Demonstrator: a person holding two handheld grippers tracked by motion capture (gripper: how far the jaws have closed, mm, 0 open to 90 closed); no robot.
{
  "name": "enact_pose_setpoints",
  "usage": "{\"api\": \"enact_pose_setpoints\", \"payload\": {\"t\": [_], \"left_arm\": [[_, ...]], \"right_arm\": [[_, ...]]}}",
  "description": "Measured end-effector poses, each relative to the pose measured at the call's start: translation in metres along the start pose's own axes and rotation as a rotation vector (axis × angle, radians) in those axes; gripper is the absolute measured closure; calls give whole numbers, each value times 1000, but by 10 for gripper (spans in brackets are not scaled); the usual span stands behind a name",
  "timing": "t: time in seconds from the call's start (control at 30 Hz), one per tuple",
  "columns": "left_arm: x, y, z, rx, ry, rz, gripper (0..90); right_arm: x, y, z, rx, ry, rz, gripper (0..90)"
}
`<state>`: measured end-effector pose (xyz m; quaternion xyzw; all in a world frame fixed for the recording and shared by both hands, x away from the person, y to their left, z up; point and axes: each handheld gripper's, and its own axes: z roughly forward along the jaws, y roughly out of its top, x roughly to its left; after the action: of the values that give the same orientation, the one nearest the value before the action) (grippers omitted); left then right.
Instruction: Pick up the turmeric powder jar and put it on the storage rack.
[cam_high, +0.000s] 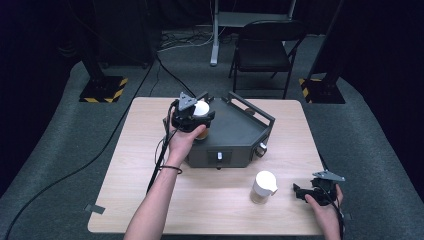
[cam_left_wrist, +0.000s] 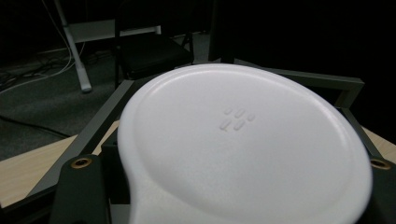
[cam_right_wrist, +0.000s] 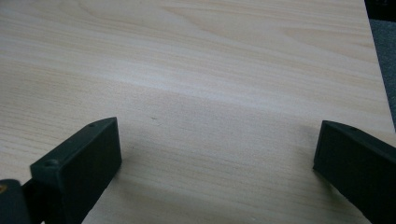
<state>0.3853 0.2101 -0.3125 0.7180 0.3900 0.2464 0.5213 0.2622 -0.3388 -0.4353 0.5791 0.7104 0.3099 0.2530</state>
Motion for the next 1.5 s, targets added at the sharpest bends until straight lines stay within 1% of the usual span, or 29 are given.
{"api": "enact_pose_setpoints", "payload": {"t": [0.07, 0.13, 0.3, 0.43, 0.5, 0.57, 0.6, 0.67, 0.7, 0.77, 0.8, 0.9, 1.0, 1.07, 1.1, 1.13, 1.17, 1.2, 1.23, 1.27, 1.33, 1.4, 1.43, 1.5], "left_arm": [[1, -1, 1, 3, -2, -3, 305], [1, -2, 3, 9, 4, -5, 305], [2, -2, 3, 8, -1, -8, 304], [4, -1, 4, 11, -6, -18, 299], [5, -1, 4, 18, -17, -18, 277], [5, 0, 4, 21, -22, -17, 228], [5, 0, 3, 22, -26, -17, 228], [4, 2, 1, 28, -27, -5, 167], [2, 2, -1, 30, -32, 2, 118], [1, 2, -3, 28, -31, 9, 98], [0, 3, -7, 29, -34, 15, 93], [0, 3, -11, 36, -32, 17, 74], [8, 2, -17, 48, -62, 26, 50], [13, -7, -29, 17, -70, 22, 47], [13, -7, -29, 17, -70, 22, 47], [16, -11, -34, 12, -74, 18, 46], [16, -11, -34, 12, -74, 18, 45], [18, -14, -40, 9, -72, 17, 45], [18, -14, -40, 9, -72, 17, 45], [19, -18, -45, 4, -70, 14, 45], [20, -20, -48, 7, -70, 15, 45], [20, -23, -52, 10, -58, 24, 46], [23, -28, -57, 8, -58, 9, 46], [23, -33, -62, 10, -49, 1, 46]], "right_arm": [[0, 0, 0, 0, 0, 0, 0], [0, 0, 0, 0, 0, 0, 0], [0, 0, 0, 0, 0, 0, 0], [0, 0, 0, 0, 0, 0, 0], [0, 0, 0, 0, 0, 0, 0], [0, 0, 0, 0, 0, 0, 0], [0, 0, 0, 0, 0, 0, 0], [0, 0, 0, 0, 0, 0, 0], [0, 0, 0, 0, 0, -1, 0], [0, 0, 0, 0, 0, -1, 0], [0, 0, 0, 0, 0, 0, 0], [0, 0, 0, 0, 0, -1, 0], [0, 0, 0, 0, -1, -1, 0], [0, 0, 0, 0, 0, -1, 0], [0, 0, 0, 0, 0, -1, 0], [0, 0, 0, 0, 0, -1, 0], [0, 0, 0, 0, 0, -1, 0], [0, 0, 0, 0, 0, -1, 0], [0, 0, 0, 0, 0, -1, 0], [0, 0, 0, 0, 0, -2, 0], [0, 0, 0, 0, 0, -1, 0], [0, 0, 0, 0, 0, -2, 0], [0, 0, 0, 0, 0, -2, 0], [0, 0, 0, 0, 0, -1, 0]]}}
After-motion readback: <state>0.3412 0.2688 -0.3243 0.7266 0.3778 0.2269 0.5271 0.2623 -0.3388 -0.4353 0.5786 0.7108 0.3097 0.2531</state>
